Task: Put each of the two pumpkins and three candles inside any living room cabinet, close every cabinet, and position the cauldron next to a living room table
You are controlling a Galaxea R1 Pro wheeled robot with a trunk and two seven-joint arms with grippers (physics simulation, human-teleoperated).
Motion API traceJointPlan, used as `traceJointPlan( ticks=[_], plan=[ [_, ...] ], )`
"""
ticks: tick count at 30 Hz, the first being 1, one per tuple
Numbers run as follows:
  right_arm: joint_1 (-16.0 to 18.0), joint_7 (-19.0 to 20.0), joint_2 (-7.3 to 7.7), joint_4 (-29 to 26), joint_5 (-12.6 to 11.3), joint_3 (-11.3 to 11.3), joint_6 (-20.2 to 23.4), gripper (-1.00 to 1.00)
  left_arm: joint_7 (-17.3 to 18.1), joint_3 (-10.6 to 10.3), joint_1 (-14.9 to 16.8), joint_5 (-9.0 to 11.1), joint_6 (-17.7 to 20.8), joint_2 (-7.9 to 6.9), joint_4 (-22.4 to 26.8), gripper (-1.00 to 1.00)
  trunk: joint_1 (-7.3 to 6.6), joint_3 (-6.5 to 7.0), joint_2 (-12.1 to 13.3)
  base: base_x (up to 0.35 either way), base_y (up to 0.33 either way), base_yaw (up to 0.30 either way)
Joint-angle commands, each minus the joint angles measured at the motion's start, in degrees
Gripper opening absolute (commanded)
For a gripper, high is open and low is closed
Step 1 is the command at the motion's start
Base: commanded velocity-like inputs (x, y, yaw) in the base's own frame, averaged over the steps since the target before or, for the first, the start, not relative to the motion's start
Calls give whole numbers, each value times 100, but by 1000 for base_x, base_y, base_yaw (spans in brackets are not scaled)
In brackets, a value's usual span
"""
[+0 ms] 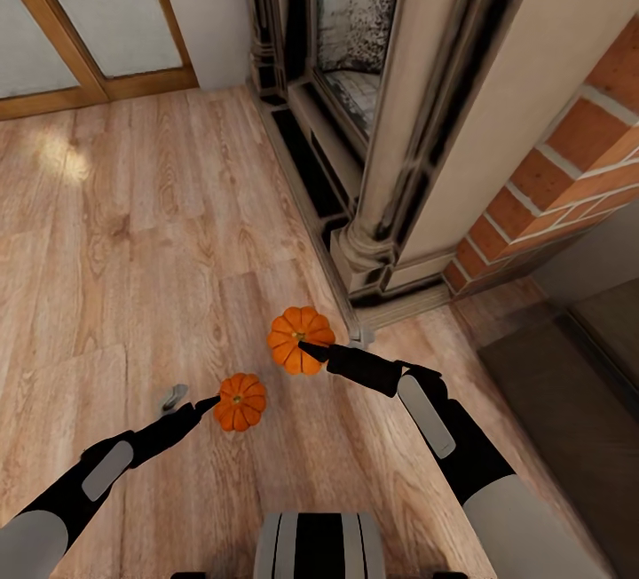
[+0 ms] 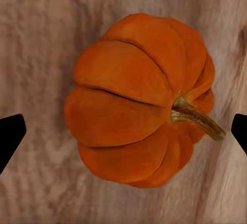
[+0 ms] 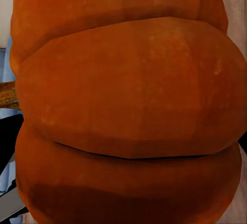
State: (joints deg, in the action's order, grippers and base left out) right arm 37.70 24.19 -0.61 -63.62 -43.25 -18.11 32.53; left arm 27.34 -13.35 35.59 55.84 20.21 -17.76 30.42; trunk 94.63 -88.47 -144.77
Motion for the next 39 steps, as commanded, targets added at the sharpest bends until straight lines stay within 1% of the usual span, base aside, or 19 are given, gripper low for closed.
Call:
traceJointPlan(
  ticks=[1, 6, 11, 19, 27, 39],
  plan=[
    [0, -2, -1, -2, -23, 1, -1, -100, 0, 0, 0, -1, 0, 0, 5, 100, 2, -23, -2, 0, 0, 0],
    [0, -4, -1, -2, -25, 1, -1, -100, -1, -1, 0, -3, 0, 18, 22, 100, 15, -134, -8, 0, 0, 0],
    [0, -4, -1, -2, -25, 1, -2, -100, 7, 2, 0, -3, 5, 35, 33, 100, 15, -134, -8, 0, 0, 0],
    [0, -2, 8, -2, -33, 1, -1, -100, 1, 32, 0, 3, 0, 31, 22, 100, 15, -134, -8, 94, -70, 0],
    [0, -2, 5, -2, -42, 1, -1, -100, 0, 42, 0, 5, 0, 27, 29, 100, 15, -134, -8, 13, -11, 0],
    [0, -2, -2, -2, -43, 1, -1, -100, -1, 43, 0, 6, 0, 27, 32, 100, 46, -399, -24, 0, 0, 0]
  ],
)
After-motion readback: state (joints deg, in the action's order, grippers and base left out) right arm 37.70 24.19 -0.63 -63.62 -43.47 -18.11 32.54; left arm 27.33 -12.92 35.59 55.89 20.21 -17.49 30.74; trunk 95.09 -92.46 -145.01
